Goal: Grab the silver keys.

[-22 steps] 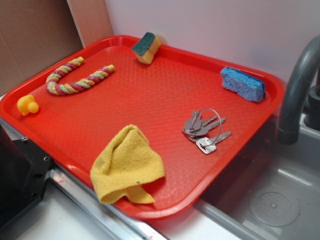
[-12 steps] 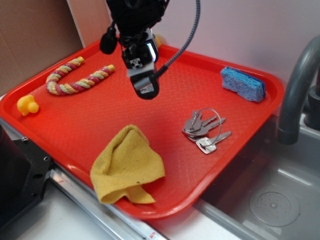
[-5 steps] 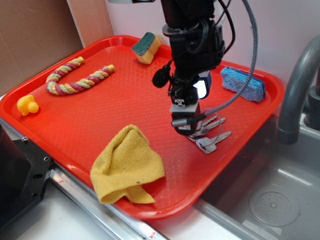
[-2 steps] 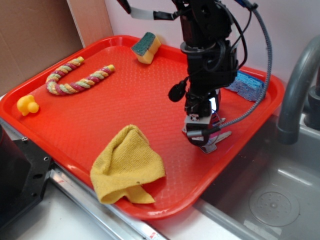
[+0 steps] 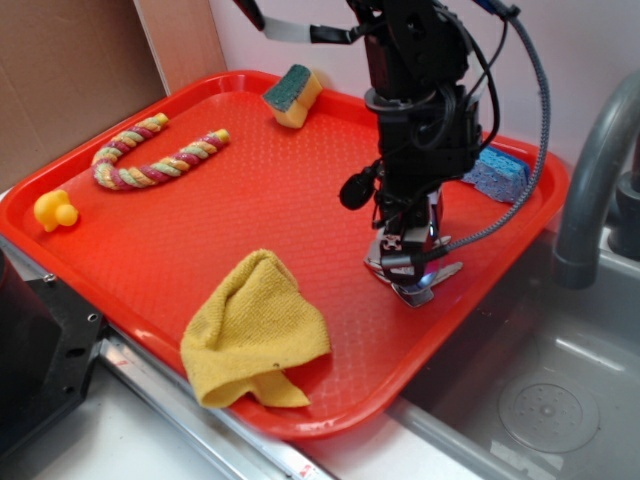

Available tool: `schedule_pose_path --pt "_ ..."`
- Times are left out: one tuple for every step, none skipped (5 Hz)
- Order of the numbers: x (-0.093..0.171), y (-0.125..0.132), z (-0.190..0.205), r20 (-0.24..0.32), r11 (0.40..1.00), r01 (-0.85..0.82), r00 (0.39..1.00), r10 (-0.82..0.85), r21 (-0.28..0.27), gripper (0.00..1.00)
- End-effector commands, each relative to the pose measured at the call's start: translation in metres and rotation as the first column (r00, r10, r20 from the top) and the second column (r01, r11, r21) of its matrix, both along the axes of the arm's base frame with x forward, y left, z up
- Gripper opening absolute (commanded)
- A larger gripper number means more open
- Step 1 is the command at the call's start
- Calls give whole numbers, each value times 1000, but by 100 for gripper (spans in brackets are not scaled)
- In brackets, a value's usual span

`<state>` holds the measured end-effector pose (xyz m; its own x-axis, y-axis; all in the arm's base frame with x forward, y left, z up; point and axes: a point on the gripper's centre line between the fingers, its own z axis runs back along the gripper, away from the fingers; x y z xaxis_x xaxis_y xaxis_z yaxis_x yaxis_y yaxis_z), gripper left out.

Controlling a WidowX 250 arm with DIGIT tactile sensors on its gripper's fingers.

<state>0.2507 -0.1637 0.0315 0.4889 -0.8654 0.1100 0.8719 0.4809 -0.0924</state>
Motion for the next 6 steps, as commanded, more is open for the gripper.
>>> schedule_pose_path --pt "4 47 63 -31 949 -307 950 310 74 0" --pt "11 100 89 -108 846 -528 839 534 82 0" --pt "-10 152 129 -118 690 -720 680 723 75 0" --pt "-30 194 153 -74 487 -871 483 872 62 0" --pt "-43 213 176 -16 254 -967 254 967 8 0" --pt "-44 192 184 20 7 -1000 7 1000 -9 0"
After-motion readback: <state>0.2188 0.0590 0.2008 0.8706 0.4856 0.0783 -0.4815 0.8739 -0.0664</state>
